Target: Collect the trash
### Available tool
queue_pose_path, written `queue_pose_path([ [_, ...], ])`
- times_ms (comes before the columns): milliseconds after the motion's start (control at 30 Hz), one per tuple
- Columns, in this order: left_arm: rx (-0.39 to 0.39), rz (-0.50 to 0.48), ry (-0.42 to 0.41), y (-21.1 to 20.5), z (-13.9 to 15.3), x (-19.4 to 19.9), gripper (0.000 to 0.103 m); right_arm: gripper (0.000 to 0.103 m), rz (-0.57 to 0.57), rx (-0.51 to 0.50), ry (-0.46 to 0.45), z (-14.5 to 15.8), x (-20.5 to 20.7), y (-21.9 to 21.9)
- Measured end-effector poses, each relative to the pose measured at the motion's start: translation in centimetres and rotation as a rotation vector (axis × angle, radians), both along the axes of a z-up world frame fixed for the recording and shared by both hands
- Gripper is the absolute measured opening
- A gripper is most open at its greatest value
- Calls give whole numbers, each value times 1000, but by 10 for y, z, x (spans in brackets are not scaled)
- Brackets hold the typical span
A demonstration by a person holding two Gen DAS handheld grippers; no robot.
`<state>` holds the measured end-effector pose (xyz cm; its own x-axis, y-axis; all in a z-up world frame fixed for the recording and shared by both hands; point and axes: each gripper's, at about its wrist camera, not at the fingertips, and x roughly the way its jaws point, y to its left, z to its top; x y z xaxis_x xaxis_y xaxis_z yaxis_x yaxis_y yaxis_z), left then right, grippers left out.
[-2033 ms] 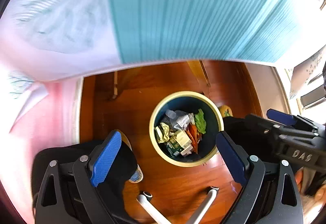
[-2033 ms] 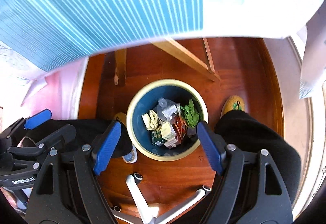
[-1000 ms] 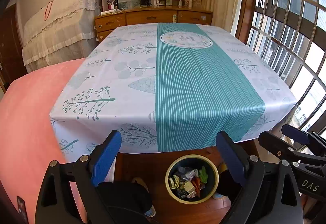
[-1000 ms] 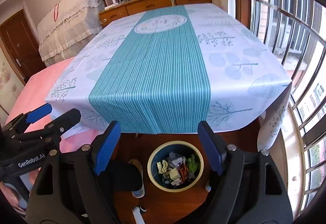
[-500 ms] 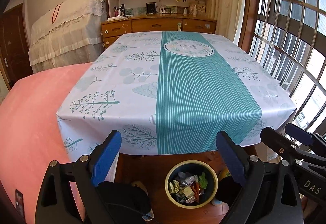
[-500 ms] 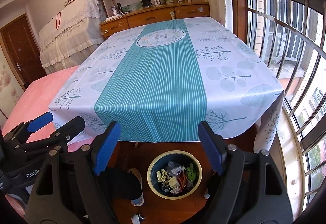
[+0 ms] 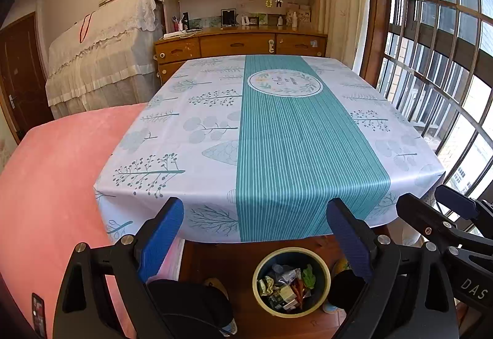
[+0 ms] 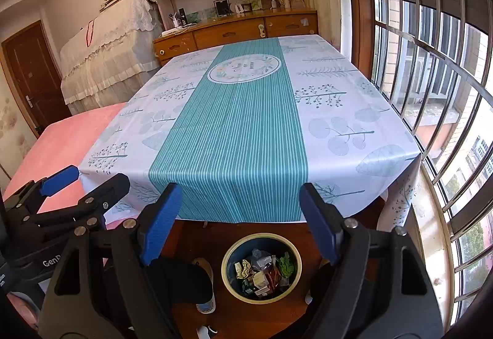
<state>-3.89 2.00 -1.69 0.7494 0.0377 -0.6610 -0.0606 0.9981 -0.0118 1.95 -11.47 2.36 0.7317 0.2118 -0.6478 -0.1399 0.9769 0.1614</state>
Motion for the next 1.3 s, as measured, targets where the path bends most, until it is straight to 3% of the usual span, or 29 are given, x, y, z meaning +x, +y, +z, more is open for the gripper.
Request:
queue_pose_path([
  [167, -53, -12, 32, 3, 5, 5, 95, 76, -2, 19, 6, 4, 1, -2],
  [1300, -22, -1, 35, 2, 6, 7, 95, 76, -5, 6, -7, 9, 1, -6],
])
